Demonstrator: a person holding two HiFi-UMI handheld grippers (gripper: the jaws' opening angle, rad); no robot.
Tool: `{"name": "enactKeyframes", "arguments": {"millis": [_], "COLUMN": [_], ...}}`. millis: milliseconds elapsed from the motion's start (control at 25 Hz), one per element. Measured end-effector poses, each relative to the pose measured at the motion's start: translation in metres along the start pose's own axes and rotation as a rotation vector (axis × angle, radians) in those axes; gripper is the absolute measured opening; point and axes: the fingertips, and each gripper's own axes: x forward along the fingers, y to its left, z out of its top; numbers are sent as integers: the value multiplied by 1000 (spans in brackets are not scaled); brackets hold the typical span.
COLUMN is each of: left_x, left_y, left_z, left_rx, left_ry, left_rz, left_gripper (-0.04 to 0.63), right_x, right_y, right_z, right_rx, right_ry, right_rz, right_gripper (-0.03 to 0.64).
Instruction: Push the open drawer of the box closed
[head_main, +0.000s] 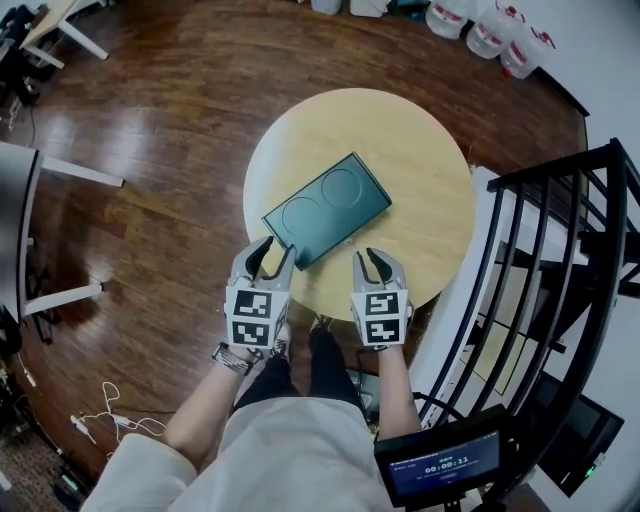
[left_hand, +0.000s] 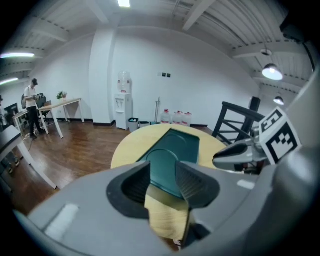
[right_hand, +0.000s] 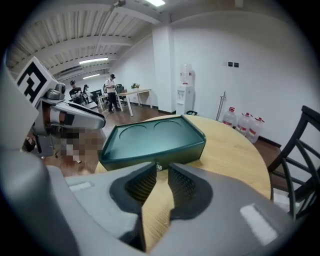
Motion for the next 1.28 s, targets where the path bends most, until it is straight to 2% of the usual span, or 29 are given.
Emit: {"name": "enactKeyframes", "arguments": {"millis": [160, 280, 480, 560, 680, 840, 1280], "left_x": [-15, -33, -63, -78, -101, -130, -214], "left_y": [-12, -18, -31, -35, -45, -61, -89], "left_z": [14, 22, 37, 43, 50, 65, 81], "left_rx": [31, 51, 47, 79, 176, 246, 315], "left_ry": [-53, -93, -172, -198, -222, -283, -417], "left_rz": [-34, -62, -132, -144, -155, -191, -278], "left_gripper": [119, 78, 45, 33, 31, 25, 20], "right_x": [-30, -57, -106, -125, -156, -197, -286], "right_y": [-5, 2, 9, 16, 24, 34, 81], "right_z": [12, 23, 40, 45, 54, 67, 89], "right_rx": [10, 18, 19, 19, 13, 12, -2], "right_ry": [-61, -114, -183, -214, -265, -332, -464], "right_rz": [-47, -80, -149, -171, -209, -263, -346], "right_gripper": [78, 43, 5, 5, 5, 5, 5]}}
